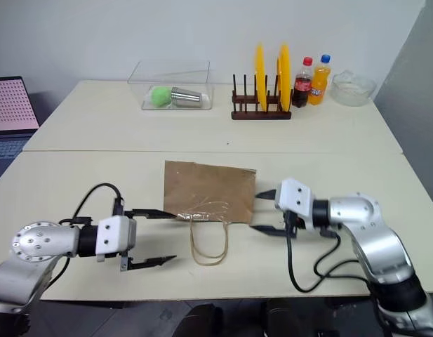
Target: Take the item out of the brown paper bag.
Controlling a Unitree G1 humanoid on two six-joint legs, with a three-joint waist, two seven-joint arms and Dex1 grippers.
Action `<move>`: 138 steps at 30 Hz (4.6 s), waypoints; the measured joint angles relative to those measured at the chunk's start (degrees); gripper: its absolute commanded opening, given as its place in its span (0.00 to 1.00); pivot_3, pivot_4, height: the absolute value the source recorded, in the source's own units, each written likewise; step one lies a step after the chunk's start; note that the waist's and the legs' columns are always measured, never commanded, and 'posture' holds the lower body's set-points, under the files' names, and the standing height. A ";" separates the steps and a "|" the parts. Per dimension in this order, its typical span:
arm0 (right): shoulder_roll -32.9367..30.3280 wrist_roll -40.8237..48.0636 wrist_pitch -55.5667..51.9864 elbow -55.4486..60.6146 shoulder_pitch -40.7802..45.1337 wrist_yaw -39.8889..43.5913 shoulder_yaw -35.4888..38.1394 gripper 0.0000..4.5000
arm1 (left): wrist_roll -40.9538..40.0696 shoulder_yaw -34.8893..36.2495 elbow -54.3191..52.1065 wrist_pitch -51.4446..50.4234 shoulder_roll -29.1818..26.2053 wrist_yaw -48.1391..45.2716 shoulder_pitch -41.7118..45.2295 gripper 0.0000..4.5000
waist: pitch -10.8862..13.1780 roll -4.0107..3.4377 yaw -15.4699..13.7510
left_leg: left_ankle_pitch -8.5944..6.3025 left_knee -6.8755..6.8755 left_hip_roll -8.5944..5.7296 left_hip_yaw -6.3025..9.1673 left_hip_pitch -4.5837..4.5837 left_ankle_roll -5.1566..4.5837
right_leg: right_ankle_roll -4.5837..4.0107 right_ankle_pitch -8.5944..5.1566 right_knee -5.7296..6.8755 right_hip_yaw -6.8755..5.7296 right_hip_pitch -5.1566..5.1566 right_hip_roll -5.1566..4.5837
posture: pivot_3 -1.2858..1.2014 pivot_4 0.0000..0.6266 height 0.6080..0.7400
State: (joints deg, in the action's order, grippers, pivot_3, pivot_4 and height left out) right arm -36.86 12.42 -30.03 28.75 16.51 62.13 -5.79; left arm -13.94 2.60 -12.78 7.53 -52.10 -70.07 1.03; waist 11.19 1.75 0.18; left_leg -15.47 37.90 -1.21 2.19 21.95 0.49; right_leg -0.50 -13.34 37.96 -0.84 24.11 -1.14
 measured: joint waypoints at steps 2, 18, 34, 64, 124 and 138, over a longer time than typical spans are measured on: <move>-2.70 0.15 -1.99 4.64 -5.75 -1.19 0.11 0.85 | 1.82 -2.88 2.78 5.31 0.23 -2.17 1.64 1.00 | -0.01 -0.01 -0.18 | 0.00 0.01 0.00 0.02 0.01 0.00 | 0.11 -0.07 0.00 -0.03 -0.02 0.00 | 0.52 0.24 1.00; -3.96 4.59 -12.46 16.32 -14.19 -13.17 0.18 0.85 | 10.44 -16.40 20.28 25.40 11.90 -1.80 14.44 0.91 | -0.06 0.06 -0.18 | 0.00 0.08 -0.02 -0.01 -0.01 -0.02 | 0.24 -0.02 -0.01 -0.02 -0.08 0.02 | 0.52 0.24 1.00; -5.68 5.60 -10.07 16.26 -15.39 -15.07 0.00 0.85 | 6.18 -18.09 16.92 17.04 12.38 -1.97 14.74 0.01 | -0.05 0.07 -0.11 | 0.00 0.09 -0.02 0.01 0.00 -0.02 | 0.25 -0.02 0.00 -0.03 -0.09 0.05 | 0.52 0.24 1.00; -7.68 4.78 -6.83 15.88 -11.30 -13.51 -4.74 0.85 | 0.14 -15.16 8.01 -1.63 8.63 -5.77 14.23 0.56 | -0.05 0.08 -0.10 | 0.01 0.10 -0.02 0.06 0.02 -0.01 | 0.27 -0.04 -0.03 0.01 -0.09 0.08 | 0.52 0.24 1.00; -6.77 -0.59 3.79 8.83 0.27 -9.55 -12.91 0.85 | -3.73 -12.85 13.55 -15.17 17.85 0.75 30.50 0.01 | -0.06 0.09 0.01 | 0.02 0.18 -0.04 0.10 0.00 -0.01 | 0.28 -0.04 0.03 -0.03 -0.12 0.11 | 0.52 0.24 1.00; -7.77 -3.24 8.46 5.17 -0.27 -4.85 -13.32 0.85 | -6.13 -9.63 9.69 -14.17 11.02 -6.10 24.88 0.01 | -0.06 0.09 0.03 | 0.01 0.14 -0.03 0.12 0.02 -0.01 | 0.25 -0.03 0.04 0.00 -0.08 0.08 | 0.52 0.24 1.00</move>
State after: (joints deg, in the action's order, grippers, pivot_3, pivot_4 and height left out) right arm -44.63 9.18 -21.57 33.91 16.24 57.28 -19.12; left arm -20.07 -7.04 -3.10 -6.64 -41.08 -76.18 25.91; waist 11.13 1.83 0.22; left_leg -15.46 38.04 -1.24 2.30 21.97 0.49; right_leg -0.25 -13.36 38.00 -0.84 24.03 -1.06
